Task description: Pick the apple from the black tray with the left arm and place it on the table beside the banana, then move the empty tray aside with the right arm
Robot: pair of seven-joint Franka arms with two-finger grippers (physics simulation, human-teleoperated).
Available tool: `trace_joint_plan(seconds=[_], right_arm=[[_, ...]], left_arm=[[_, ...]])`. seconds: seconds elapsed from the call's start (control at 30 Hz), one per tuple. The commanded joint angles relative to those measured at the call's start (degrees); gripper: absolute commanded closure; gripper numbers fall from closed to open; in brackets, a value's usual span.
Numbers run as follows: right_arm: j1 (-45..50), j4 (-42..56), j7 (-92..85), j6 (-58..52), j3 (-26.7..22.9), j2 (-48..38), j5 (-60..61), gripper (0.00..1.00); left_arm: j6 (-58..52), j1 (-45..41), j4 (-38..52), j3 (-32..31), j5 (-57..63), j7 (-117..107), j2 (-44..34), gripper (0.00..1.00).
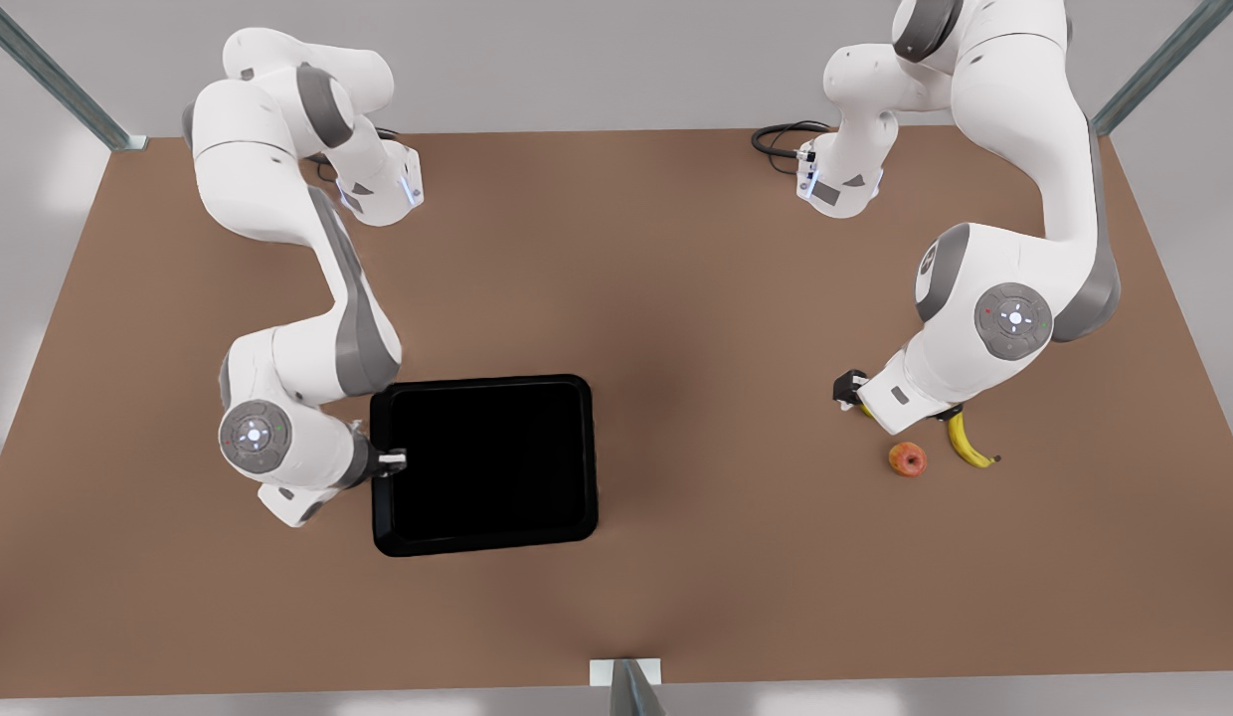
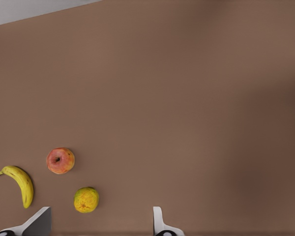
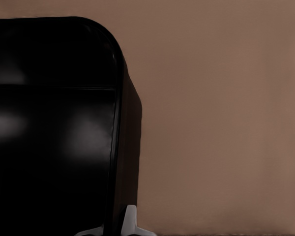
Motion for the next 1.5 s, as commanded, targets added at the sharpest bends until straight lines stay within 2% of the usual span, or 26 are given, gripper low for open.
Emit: trace_joint_plan(seconds=[0.0, 0.13, 0.17, 0.3, 0.5, 0.73, 0.77, 0.8, 0.83, 0.87, 0.93, 1.03, 1.1, 1.17, 1.2, 1.23, 1.27, 1.37, 1.47], right_arm=[[-0.11, -0.02, -32.03, -7.61, -3.1, -0.75, 0.58, 0.77], [-3.19, 0.06, -44.6, -7.52, -11.71, -0.75, 2.95, 0.77], [-3.54, 0.06, -48.38, -7.43, -15.48, -0.75, 5.76, 0.77], [-4.07, -0.02, -52.61, -7.26, -20.68, -0.57, 7.88, 0.77], [-4.51, -0.38, -53.22, -6.55, -21.65, 0.48, 9.11, 0.77], [-6.0, -0.9, -53.49, 0.74, -22.79, 5.31, 9.2, 0.73], [-5.92, -0.9, -52.52, 0.74, -22.7, 5.31, 9.11, 0.54], [-5.91, -0.9, -50.24, 0.83, -22.7, 5.31, 9.81, 0.25], [-5.91, -0.9, -47.95, 0.74, -22.7, 5.31, 10.87, 0.06], [-5.83, -0.9, -47.86, 0.74, -22.7, 5.23, 10.95, 0.0], [-5.74, -0.9, -48.21, 0.04, -22.62, 4.88, 11.04, 0.0], [-1.34, -0.46, -36.36, -4.8, -20.6, -0.39, 12.1, 0.0], [-0.91, -0.46, -31.53, -4.8, -16.21, -3.99, 12.18, 0.0], [-1.43, -0.38, -17.9, -4.8, -10.14, -5.94, 9.47, 0.0], [-3.8, -0.2, -16.05, -4.62, -6.1, -6.2, 4.37, 0.0], [-10.39, -0.2, -13.94, -4.27, 4.18, -7.08, -3.45, 0.0], [-12.15, -0.2, -13.85, -4.36, 6.65, -7.16, -5.39, 0.0], [-12.33, -0.2, -9.9, -4.09, 6.56, -7.08, -5.31, 0.0], [-11.1, -0.29, -9.54, 3.29, 7.0, -6.29, -9.61, 0.0]], left_arm=[[-0.04, 0.0, 0.03, -0.02, 0.1, -0.01, -0.01, 0.0], [-0.04, 0.0, 0.03, -0.02, 0.1, -0.01, -0.01, 0.0], [0.05, 0.0, 0.03, -0.02, 0.1, -0.01, -0.01, 0.0], [0.05, 0.0, 0.03, -0.02, 0.1, -0.01, -0.01, 0.0], [0.05, 0.0, 0.03, -0.02, 0.1, -0.01, -0.01, 0.0], [0.05, 0.0, 0.03, -0.02, 0.1, -0.01, -0.01, 0.0], [0.05, 0.0, 0.03, -0.02, 0.1, -0.01, -0.01, 0.0], [0.05, 0.0, 0.03, -0.02, 0.1, -0.01, -0.01, 0.0], [0.05, 0.0, 0.03, -0.02, 0.1, -0.01, -0.01, 0.0], [0.05, 0.0, 0.03, -0.02, 0.1, -0.01, -0.01, 0.0], [0.05, 0.0, 0.03, -0.02, 0.1, -0.01, -0.01, 0.0], [0.05, 0.0, 0.03, -0.02, 0.1, -0.01, -0.01, 0.0], [0.05, 0.0, 0.03, -0.02, 0.1, -0.01, -0.01, 0.0], [0.05, 0.0, 0.03, -0.02, 0.1, -0.01, -0.01, 0.0], [0.05, 0.0, 0.03, -0.02, 0.1, -0.01, -0.01, 0.0], [0.05, 0.0, 0.03, -0.02, 0.1, -0.01, -0.01, 0.0], [0.05, 0.0, 0.03, -0.02, 0.1, -0.01, -0.01, 0.0], [0.05, -0.09, 0.38, -0.19, 0.19, -0.01, -0.01, 0.0], [-0.48, 0.26, 0.55, 0.07, 0.72, -0.28, -0.54, 0.0]])
